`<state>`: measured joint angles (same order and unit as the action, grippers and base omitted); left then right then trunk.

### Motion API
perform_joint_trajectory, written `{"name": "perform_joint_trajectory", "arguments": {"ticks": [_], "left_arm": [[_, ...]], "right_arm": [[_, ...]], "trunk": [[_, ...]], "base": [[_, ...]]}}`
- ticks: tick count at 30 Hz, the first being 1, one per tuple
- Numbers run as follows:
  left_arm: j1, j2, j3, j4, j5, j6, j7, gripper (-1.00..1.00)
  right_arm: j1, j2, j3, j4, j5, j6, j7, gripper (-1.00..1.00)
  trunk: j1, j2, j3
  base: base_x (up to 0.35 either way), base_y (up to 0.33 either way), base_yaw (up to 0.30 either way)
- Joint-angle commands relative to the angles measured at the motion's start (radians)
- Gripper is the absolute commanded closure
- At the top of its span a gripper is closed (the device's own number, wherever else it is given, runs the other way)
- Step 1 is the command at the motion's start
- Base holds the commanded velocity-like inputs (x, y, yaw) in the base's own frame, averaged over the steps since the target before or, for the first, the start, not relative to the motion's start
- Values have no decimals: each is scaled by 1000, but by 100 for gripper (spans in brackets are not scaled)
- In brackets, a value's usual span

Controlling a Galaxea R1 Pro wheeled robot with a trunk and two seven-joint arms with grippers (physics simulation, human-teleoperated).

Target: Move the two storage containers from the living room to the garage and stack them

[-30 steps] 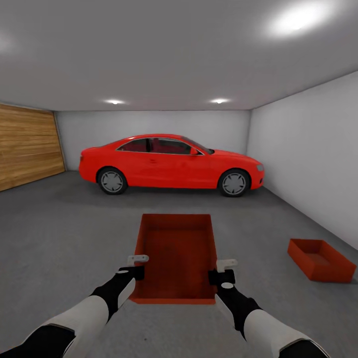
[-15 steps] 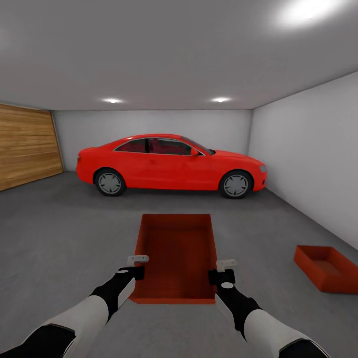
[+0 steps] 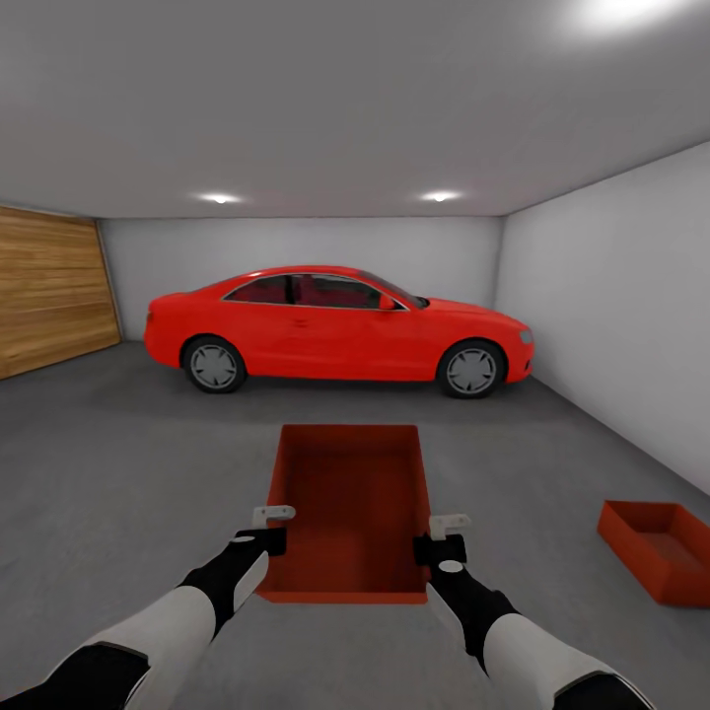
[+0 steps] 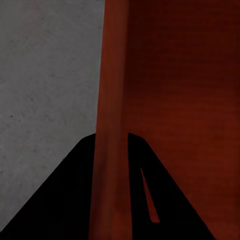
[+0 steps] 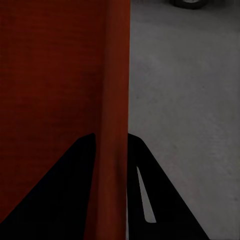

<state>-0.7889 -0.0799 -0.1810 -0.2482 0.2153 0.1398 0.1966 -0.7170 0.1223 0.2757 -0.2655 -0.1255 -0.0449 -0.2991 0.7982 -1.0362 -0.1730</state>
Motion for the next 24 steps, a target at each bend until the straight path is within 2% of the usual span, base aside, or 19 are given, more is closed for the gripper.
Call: {"name": "perform_joint_trajectory", "arguments": {"ticks": [1, 24], "left_arm": [[-1, 22, 20, -5, -19, -45, 11, 100], [-1, 21, 20, -5, -19, -43, 12, 100]], "right_arm": [[-1, -1, -10, 25, -17, -6, -9, 100], [-1, -1, -11, 25, -17, -7, -11, 100]], "trunk": [[1, -1, -1], [1, -1, -1]], "base": [[321, 0, 0], [321, 0, 0]]}}
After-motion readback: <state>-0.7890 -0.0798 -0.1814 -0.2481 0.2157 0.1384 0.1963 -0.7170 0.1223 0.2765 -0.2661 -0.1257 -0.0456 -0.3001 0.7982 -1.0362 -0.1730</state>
